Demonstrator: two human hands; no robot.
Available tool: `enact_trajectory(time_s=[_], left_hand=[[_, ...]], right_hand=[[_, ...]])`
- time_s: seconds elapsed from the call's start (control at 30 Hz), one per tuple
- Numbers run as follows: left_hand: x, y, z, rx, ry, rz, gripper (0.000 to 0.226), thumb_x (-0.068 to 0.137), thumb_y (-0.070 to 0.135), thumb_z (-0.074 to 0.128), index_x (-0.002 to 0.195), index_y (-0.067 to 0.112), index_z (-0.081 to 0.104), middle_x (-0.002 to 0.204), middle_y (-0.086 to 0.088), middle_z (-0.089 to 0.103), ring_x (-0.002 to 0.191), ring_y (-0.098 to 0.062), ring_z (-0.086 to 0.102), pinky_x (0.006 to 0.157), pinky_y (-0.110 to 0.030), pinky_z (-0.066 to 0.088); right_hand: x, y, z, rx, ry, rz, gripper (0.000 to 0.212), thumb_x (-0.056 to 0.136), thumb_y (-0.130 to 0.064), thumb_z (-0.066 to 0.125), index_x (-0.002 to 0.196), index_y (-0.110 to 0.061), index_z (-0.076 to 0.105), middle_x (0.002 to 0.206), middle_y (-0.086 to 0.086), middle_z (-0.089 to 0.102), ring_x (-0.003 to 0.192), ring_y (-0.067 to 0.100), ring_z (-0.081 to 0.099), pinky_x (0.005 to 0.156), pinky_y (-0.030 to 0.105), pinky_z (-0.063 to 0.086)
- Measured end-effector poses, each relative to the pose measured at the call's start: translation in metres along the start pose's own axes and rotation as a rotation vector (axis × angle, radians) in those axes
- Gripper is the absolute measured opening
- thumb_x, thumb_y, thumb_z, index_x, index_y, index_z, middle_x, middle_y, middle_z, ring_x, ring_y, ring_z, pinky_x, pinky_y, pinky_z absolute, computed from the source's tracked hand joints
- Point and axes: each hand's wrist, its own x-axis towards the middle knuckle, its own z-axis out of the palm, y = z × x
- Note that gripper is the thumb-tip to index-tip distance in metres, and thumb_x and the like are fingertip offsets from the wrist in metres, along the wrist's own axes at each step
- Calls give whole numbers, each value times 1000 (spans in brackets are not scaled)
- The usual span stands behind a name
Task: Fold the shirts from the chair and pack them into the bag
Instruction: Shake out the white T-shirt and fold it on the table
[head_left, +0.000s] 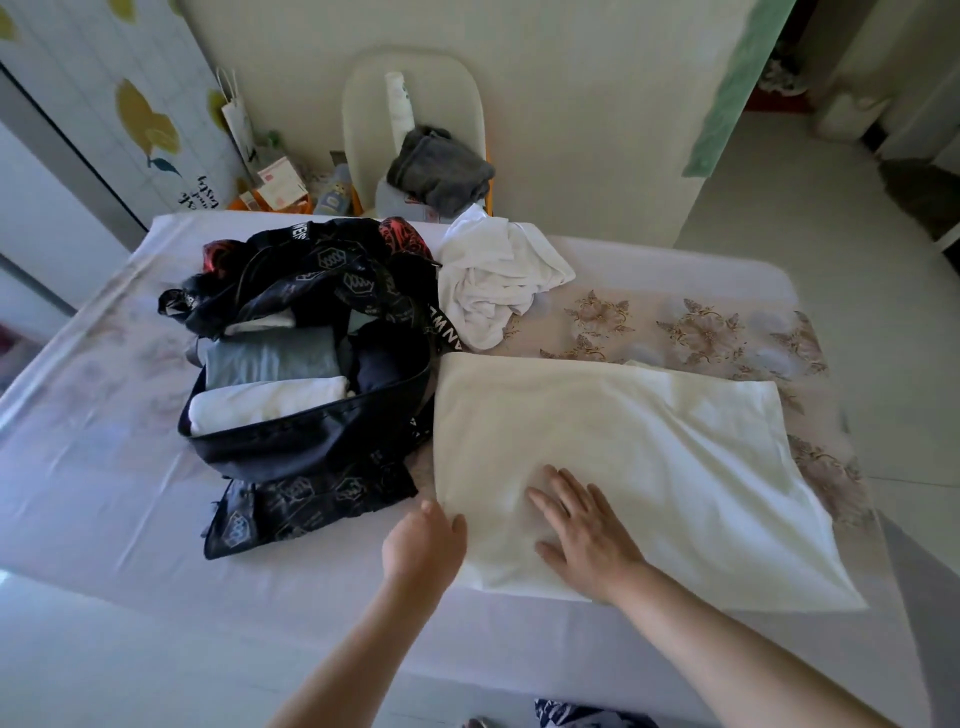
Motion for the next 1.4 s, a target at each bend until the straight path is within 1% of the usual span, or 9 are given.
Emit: enact_trajectory(time_s=[0.2,0.3,0.43,0.53,0.63,0.8,0.97,1.2,1.4], left_hand=[[-20,-17,-7,-672,165,-121,28,105,30,33,86,11,42,79,-7,55,72,-29,50,58,-37,34],[-21,-46,1,-309,214,-81,3,97,12,41,98,11,38,87,-10,59,81,-36,56,62,-40,38],[-12,-58,14,67,336,439,58,70,2,70,123,16,53,118,-5,53,105,-29,54,88,-39,45],[-11,-39,21,265,106,820,68,87,24,63,149,28,37,156,-5,34,141,-29,35,112,-45,33],[-10,-26,28,415,-157,635,71,98,52,41,157,36,3,166,1,-7,152,-28,-1,119,-53,10],[-3,29,12,506,42,584,44,93,52,36,120,25,59,126,-7,52,116,-28,47,98,-41,33],[18,106,13,294,47,688,28,98,29,37,103,19,64,107,-4,61,104,-26,56,89,-36,39],[56,246,34,153,-61,842,29,99,21,41,119,23,62,120,-1,60,111,-23,54,90,-35,43],[98,313,52,332,-50,824,38,100,15,44,138,21,46,138,-3,45,123,-25,47,91,-38,45]], right_hand=[[-29,-19,3,69,-50,35,74,98,-51,43,159,-30,7,166,7,-14,154,25,-4,123,44,9],[-38,-28,-3,127,-126,-7,74,98,-52,45,159,-30,10,165,3,-16,153,21,-7,124,34,5],[-46,-27,-8,197,-45,8,58,101,-44,45,155,-26,31,167,1,2,153,18,5,122,30,8],[-56,-8,-8,88,73,96,53,103,-38,39,153,-24,32,166,5,4,153,24,9,122,40,17],[-70,20,-7,16,51,251,56,104,-41,34,156,-25,21,166,6,-3,153,25,2,121,49,16],[-91,76,-11,180,159,381,53,100,-34,49,149,-15,39,160,11,28,149,26,24,114,44,32],[-89,126,-28,217,451,613,30,90,-17,63,119,-8,63,119,13,62,109,38,58,87,45,49],[-67,200,-44,366,374,863,14,90,-27,56,99,-18,61,96,6,63,96,31,61,77,37,46],[-28,236,-58,372,265,685,49,99,-25,48,147,-29,37,146,6,37,130,28,45,98,46,47]])
